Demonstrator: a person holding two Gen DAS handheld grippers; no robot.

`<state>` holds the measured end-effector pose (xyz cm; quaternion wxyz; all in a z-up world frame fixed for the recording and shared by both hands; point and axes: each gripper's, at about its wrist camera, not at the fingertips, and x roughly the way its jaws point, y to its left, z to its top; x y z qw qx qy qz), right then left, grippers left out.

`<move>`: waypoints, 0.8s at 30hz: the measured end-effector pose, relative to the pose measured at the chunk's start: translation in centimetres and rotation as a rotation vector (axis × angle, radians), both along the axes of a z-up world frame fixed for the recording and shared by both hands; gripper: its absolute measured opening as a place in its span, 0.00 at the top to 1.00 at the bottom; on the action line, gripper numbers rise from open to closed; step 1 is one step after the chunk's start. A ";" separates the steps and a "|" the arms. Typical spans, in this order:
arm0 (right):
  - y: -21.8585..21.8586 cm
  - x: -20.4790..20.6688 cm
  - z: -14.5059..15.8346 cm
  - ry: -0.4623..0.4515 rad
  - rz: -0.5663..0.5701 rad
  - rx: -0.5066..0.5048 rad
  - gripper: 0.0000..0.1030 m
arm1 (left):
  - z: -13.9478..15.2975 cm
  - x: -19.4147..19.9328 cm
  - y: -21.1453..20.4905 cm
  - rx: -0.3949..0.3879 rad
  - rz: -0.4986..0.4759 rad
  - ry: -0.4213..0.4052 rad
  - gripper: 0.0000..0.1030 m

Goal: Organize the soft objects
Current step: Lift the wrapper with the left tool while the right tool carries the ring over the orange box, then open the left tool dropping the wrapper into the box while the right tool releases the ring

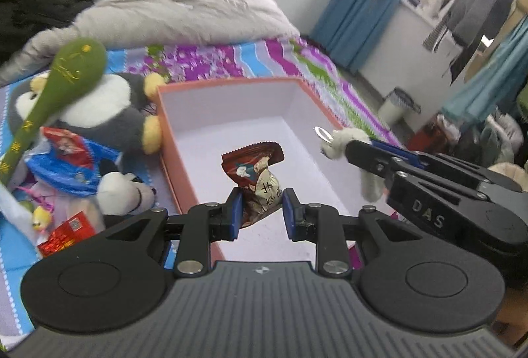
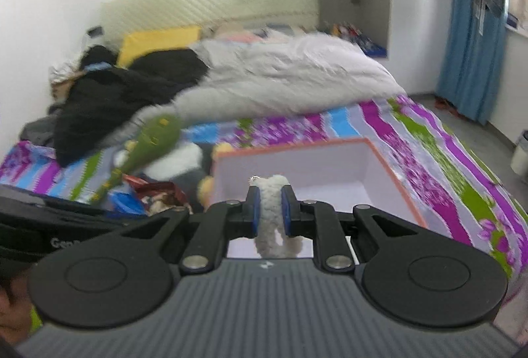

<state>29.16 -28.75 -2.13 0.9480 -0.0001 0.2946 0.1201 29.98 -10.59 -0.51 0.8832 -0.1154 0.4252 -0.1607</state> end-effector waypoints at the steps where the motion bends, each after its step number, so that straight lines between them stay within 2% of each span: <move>1: -0.3 0.3 -0.3 0.013 -0.004 -0.005 0.83 | -0.4 0.8 -0.4 0.003 -0.007 0.018 0.71; 9: -3.3 4.2 -5.5 0.207 -0.046 0.034 0.83 | -3.6 6.7 -4.3 0.038 -0.078 0.152 0.71; 14: -4.2 5.4 -8.2 0.291 -0.064 0.031 0.82 | -5.1 8.4 -6.0 0.086 -0.092 0.199 0.71; 18: -4.6 5.4 -9.3 0.329 -0.077 0.020 0.79 | -6.0 8.6 -6.2 0.081 -0.092 0.230 0.70; 20: -5.0 5.5 -9.4 0.347 -0.082 0.041 0.73 | -6.1 8.6 -6.2 0.080 -0.083 0.238 0.64; 22: -5.1 5.4 -9.3 0.343 -0.087 0.037 0.73 | -6.0 8.5 -6.3 0.081 -0.077 0.236 0.58; 24: -5.1 5.3 -9.0 0.338 -0.083 0.048 0.73 | -5.9 8.2 -6.6 0.094 -0.089 0.225 0.56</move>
